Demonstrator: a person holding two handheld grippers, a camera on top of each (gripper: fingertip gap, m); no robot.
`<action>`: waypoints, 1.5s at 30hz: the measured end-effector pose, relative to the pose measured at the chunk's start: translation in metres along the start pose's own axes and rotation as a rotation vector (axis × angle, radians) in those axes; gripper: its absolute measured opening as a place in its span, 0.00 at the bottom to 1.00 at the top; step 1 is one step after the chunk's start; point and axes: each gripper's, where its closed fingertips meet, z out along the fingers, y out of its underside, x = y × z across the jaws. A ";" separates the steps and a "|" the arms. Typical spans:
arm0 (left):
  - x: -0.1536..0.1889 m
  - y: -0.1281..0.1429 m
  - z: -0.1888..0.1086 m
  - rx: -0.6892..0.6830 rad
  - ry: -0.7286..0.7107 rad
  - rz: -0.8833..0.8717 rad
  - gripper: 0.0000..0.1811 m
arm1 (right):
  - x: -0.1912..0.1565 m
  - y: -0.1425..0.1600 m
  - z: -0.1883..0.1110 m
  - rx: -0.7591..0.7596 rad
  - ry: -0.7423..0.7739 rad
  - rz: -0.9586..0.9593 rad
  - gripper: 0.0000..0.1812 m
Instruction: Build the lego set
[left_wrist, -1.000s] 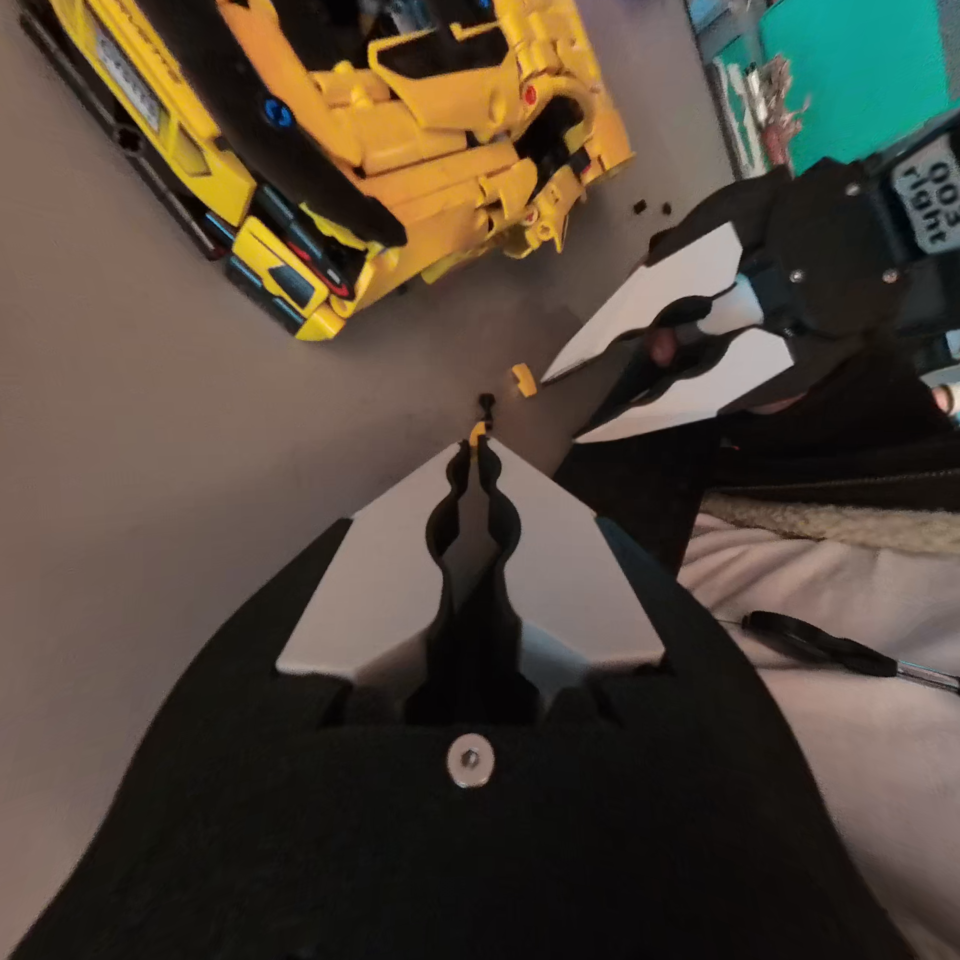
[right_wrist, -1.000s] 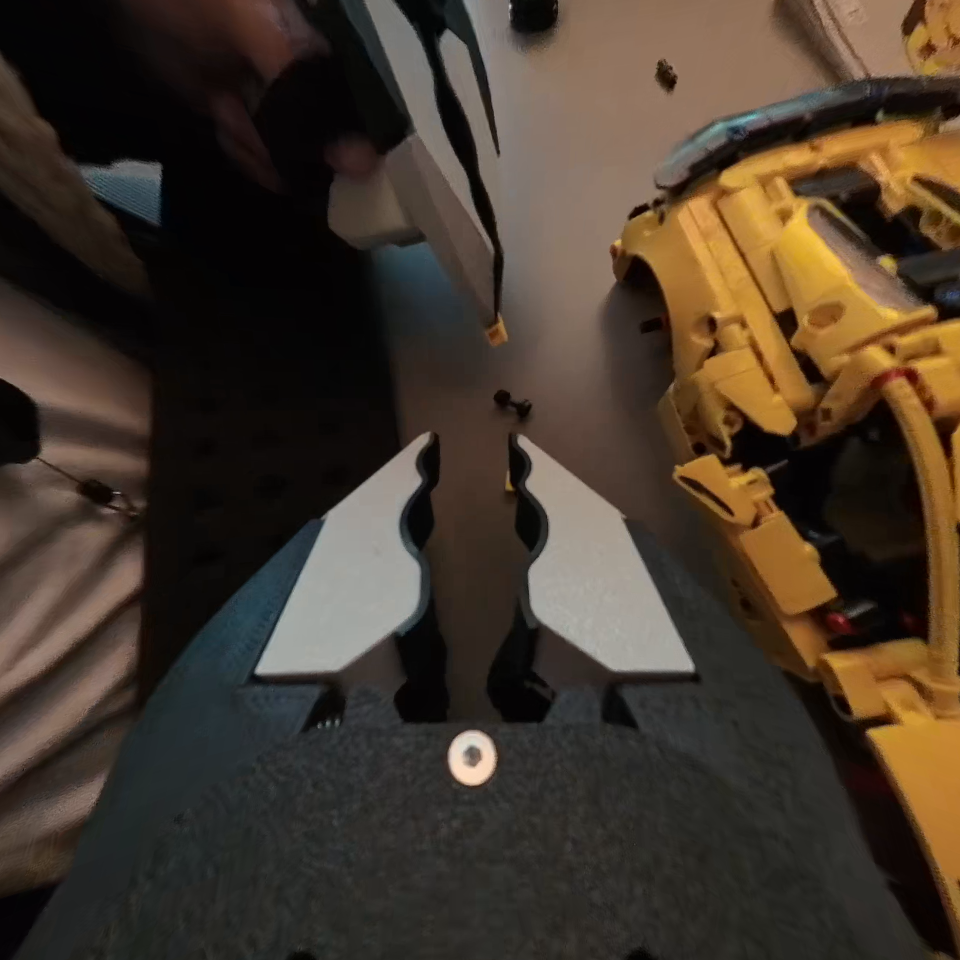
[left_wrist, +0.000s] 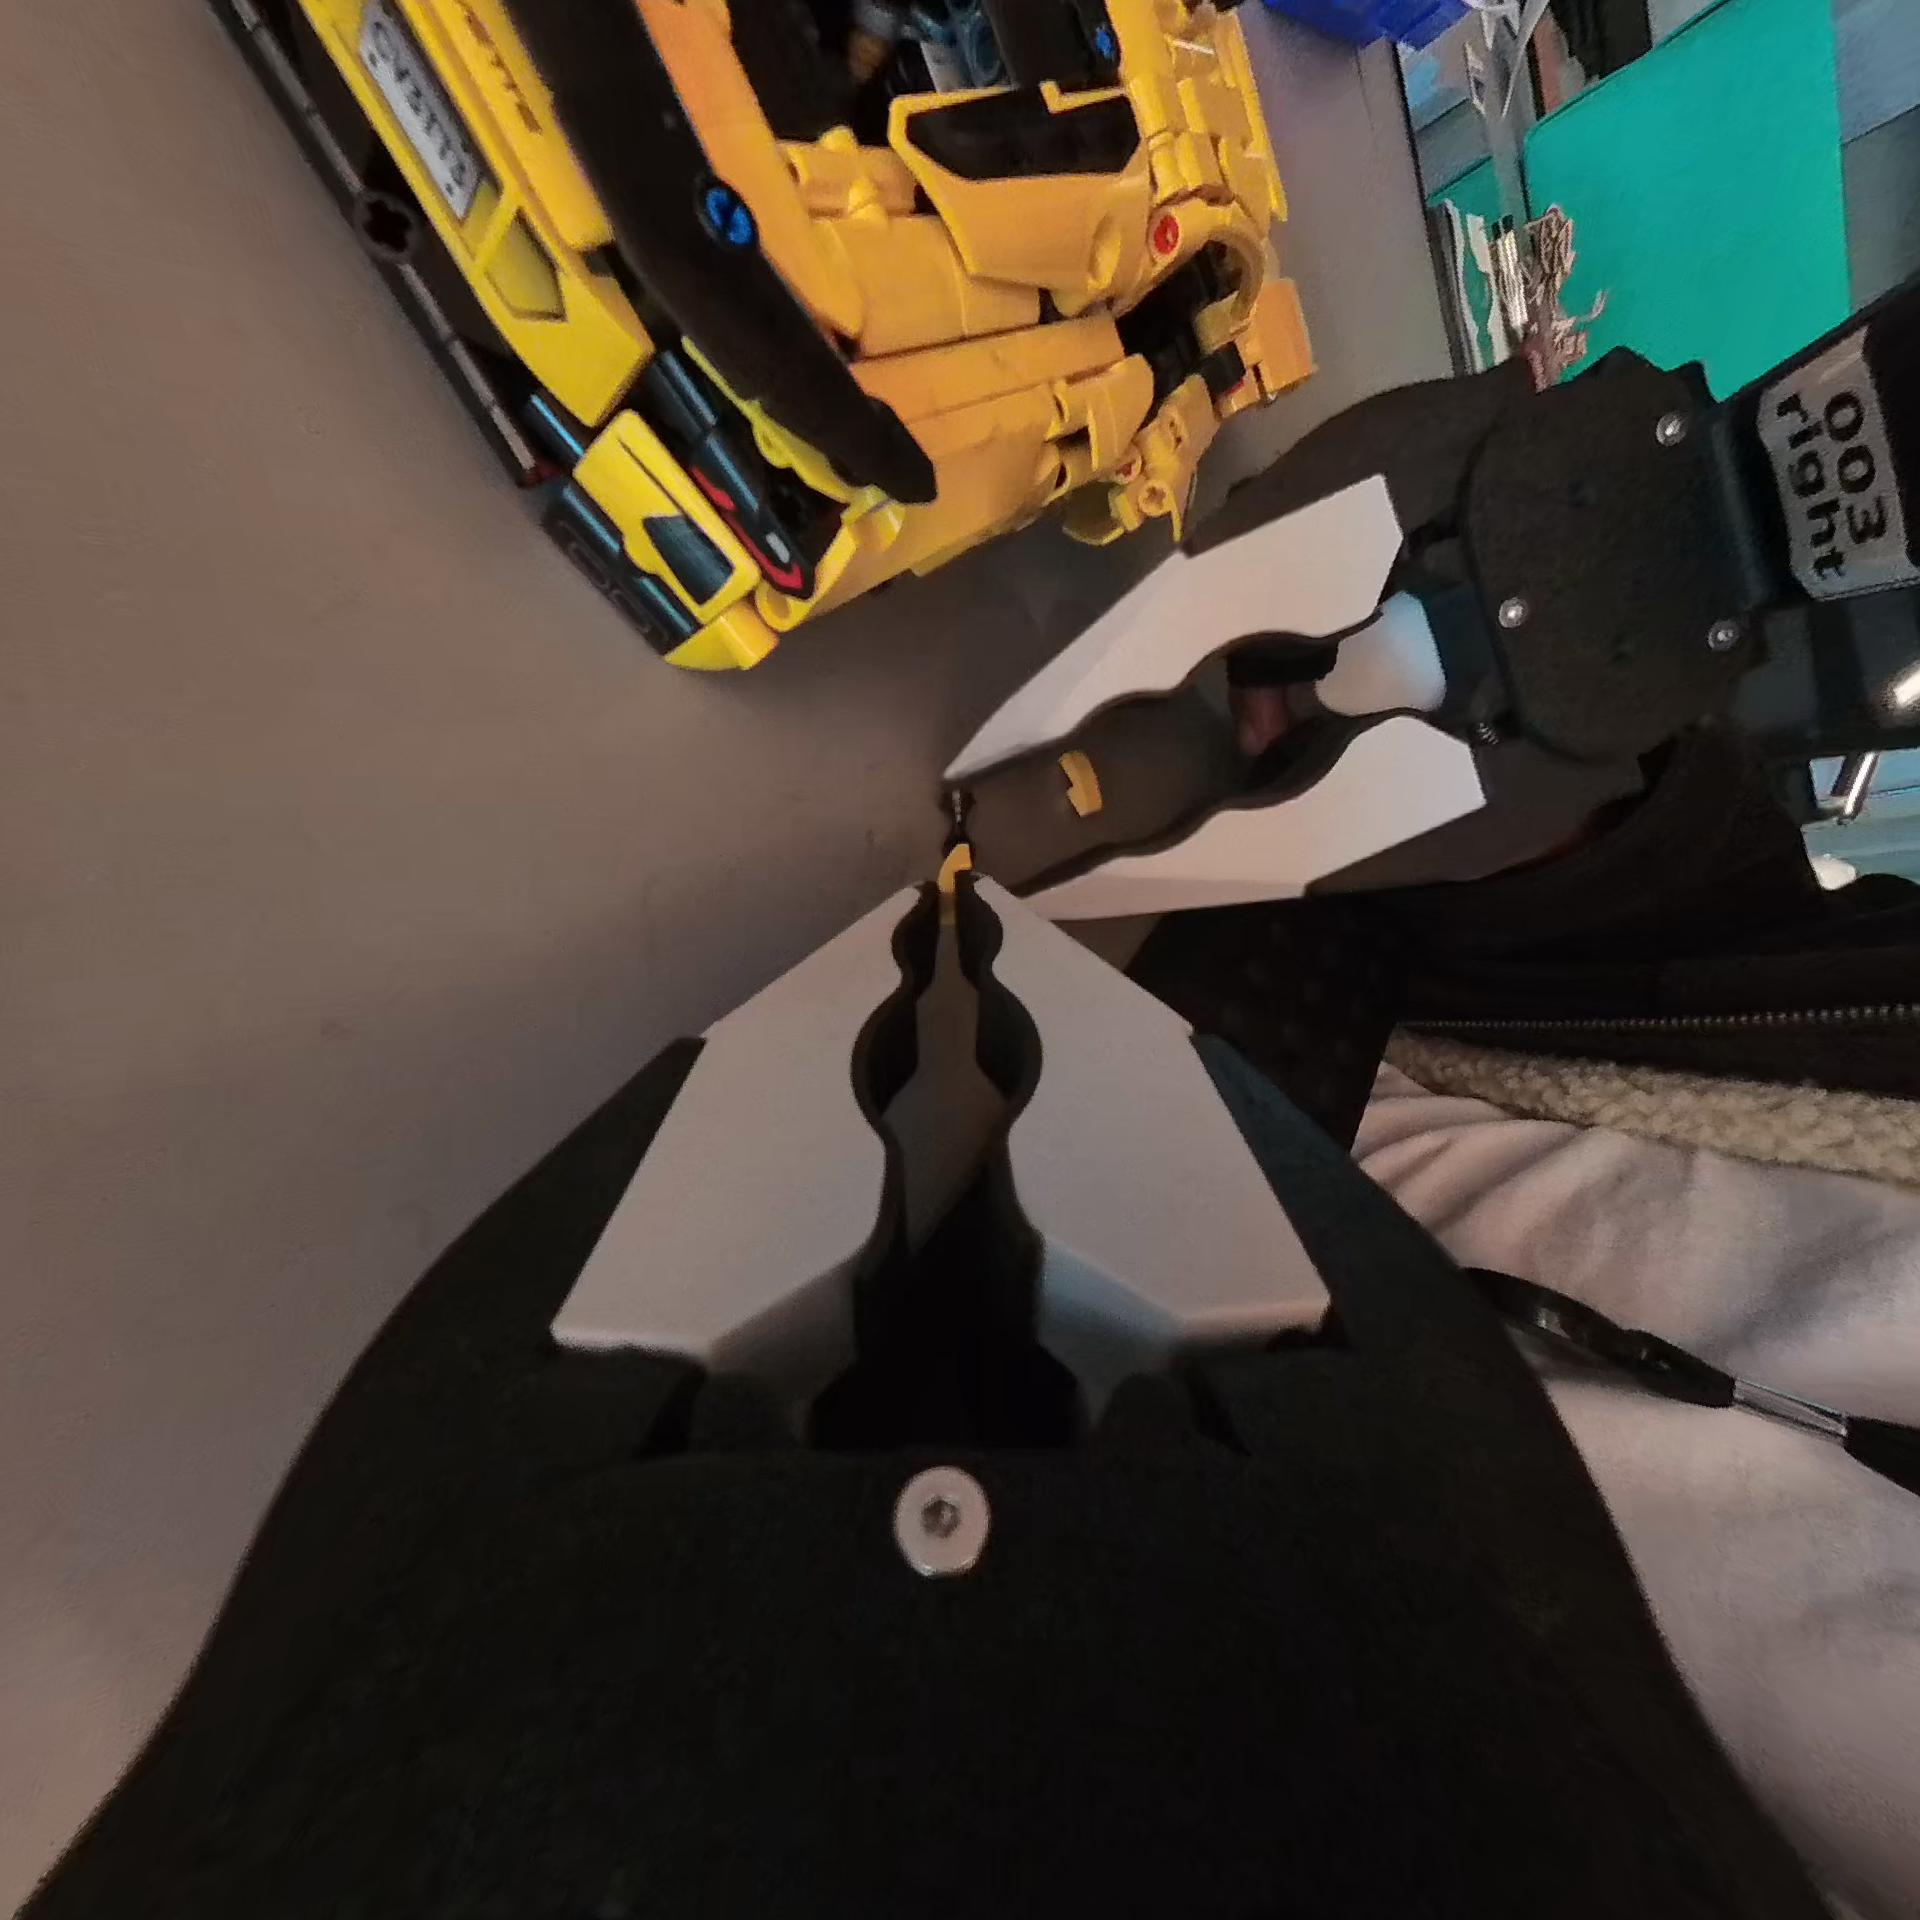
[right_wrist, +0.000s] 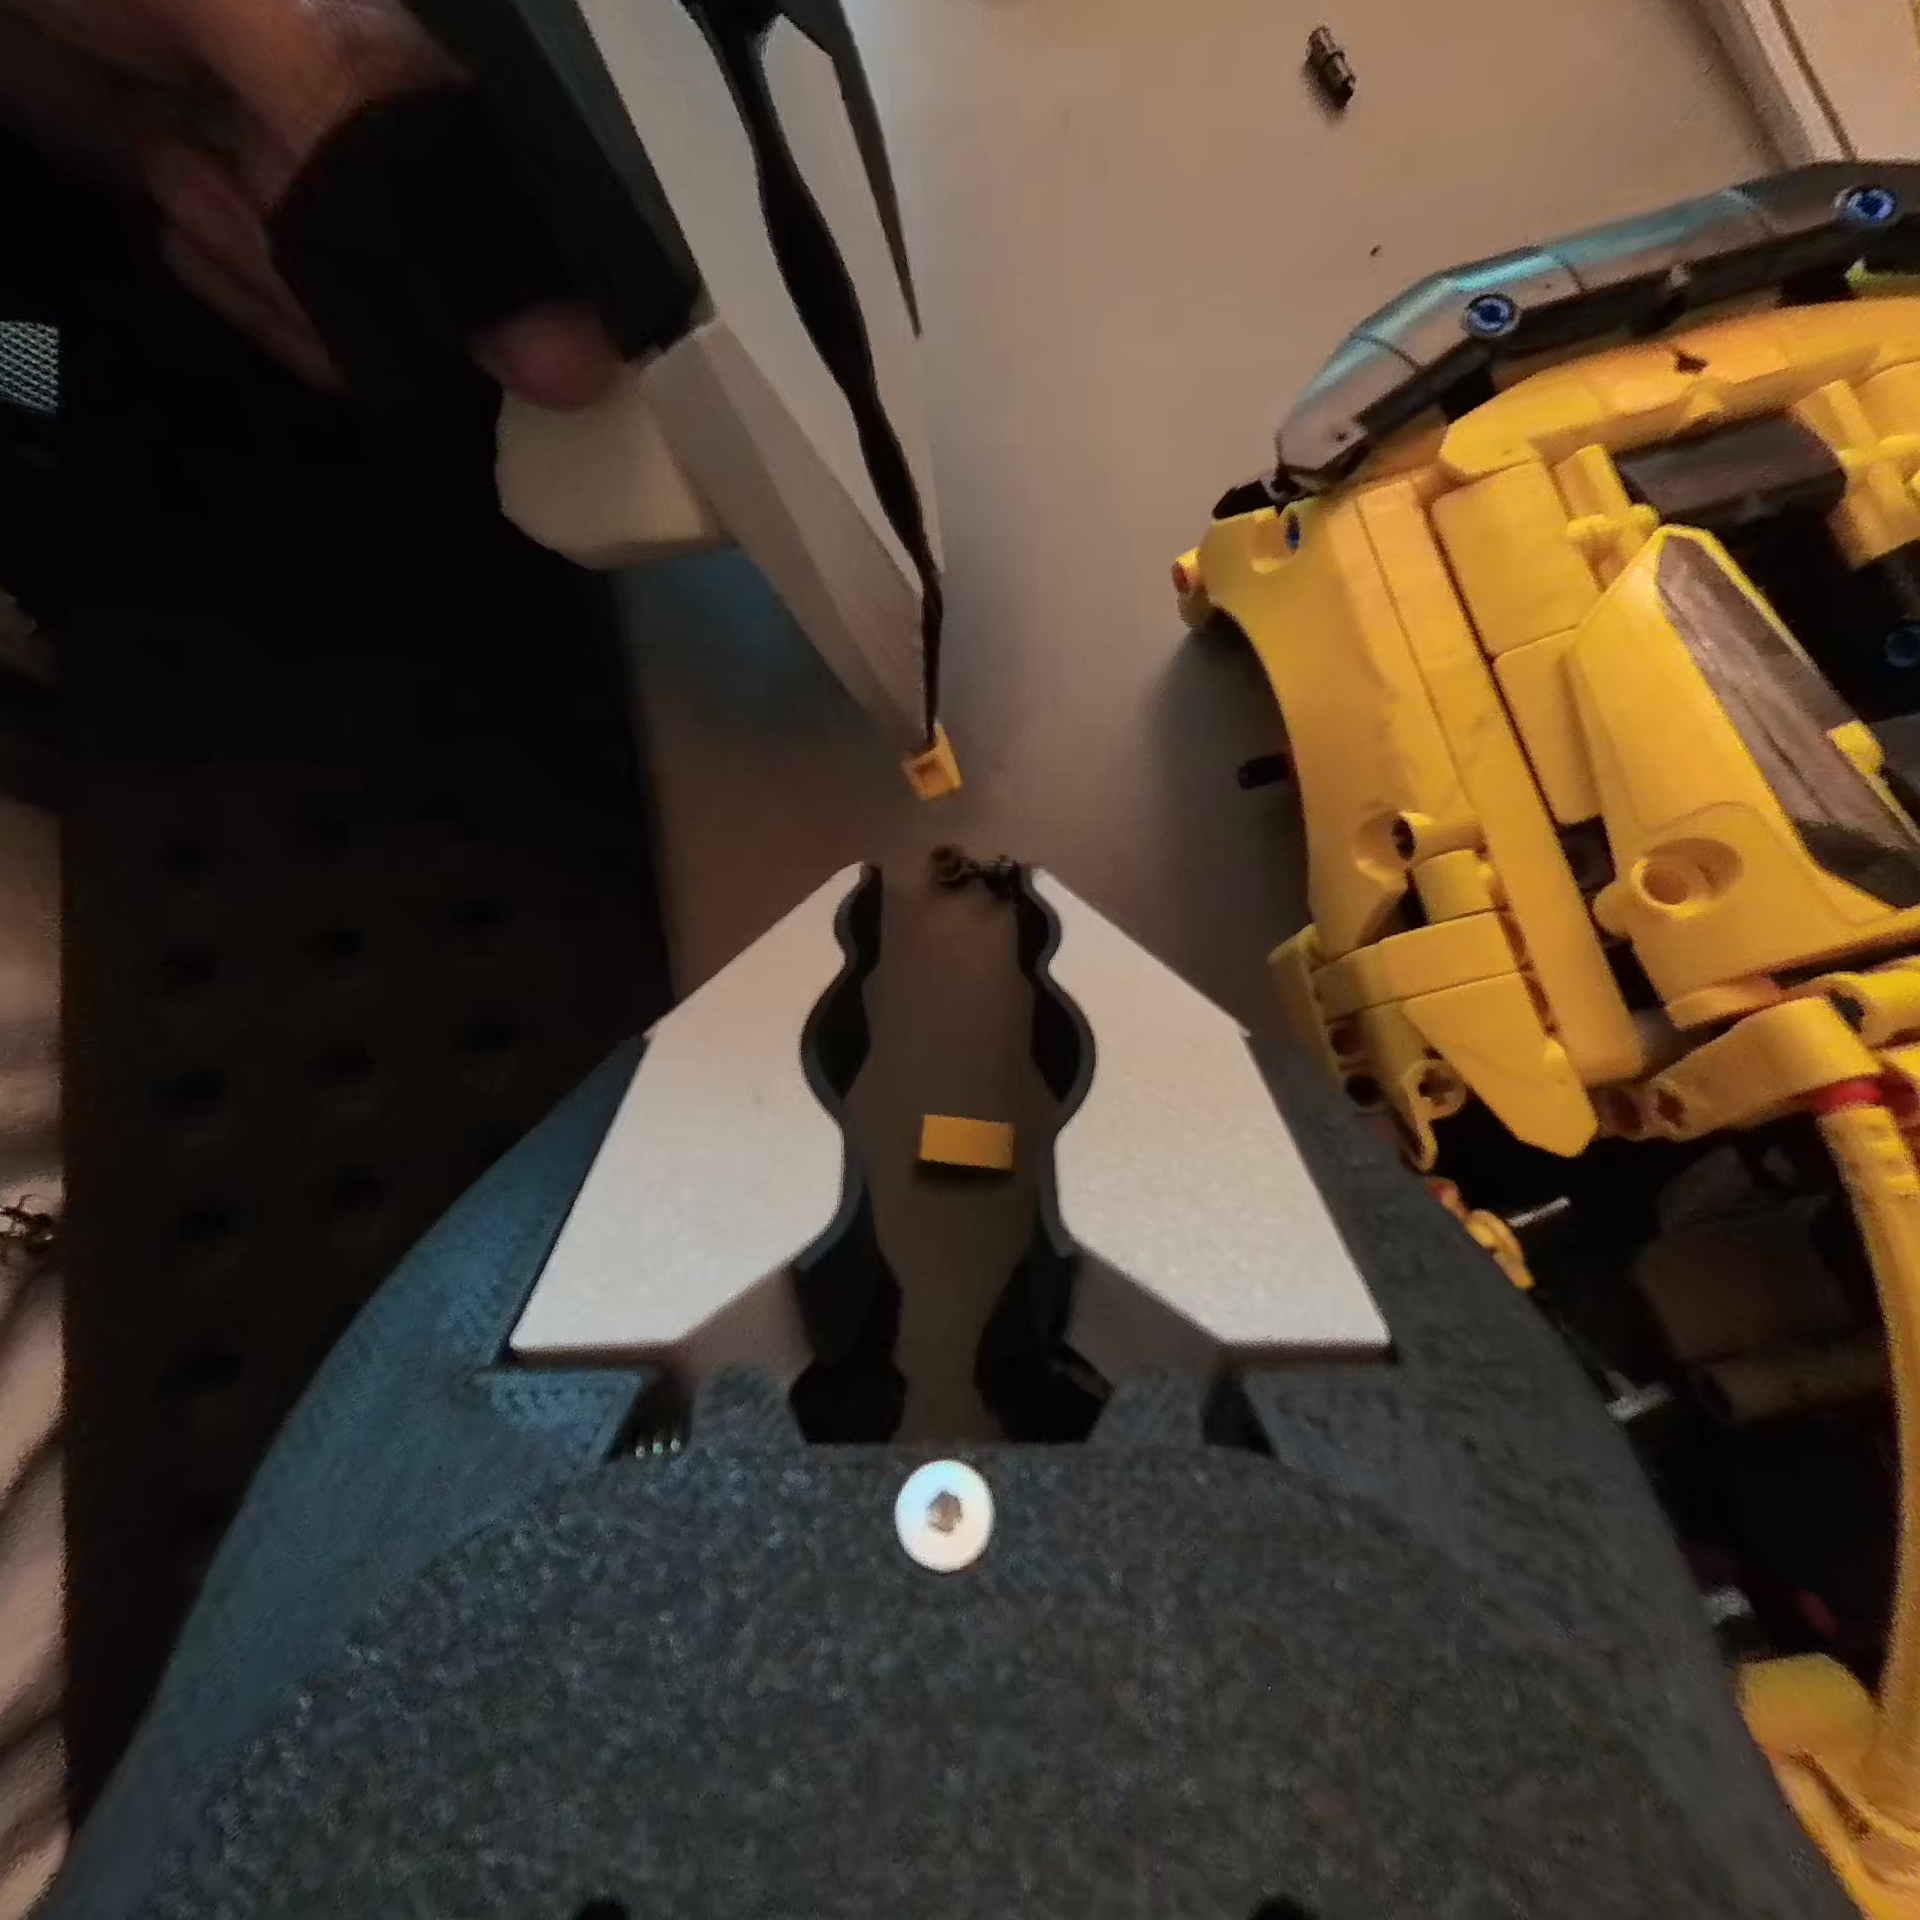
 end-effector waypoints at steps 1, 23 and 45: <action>0.000 0.001 0.001 -0.008 -0.004 0.009 0.01 | -0.002 0.000 0.000 0.000 -0.010 0.006 0.14; 0.003 0.010 0.008 -0.079 -0.030 0.076 0.01 | -0.009 0.004 0.000 -0.061 -0.129 -0.394 0.06; 0.019 -0.006 -0.001 0.078 -0.100 0.379 0.01 | -0.009 -0.021 -0.025 0.103 -0.314 0.285 0.04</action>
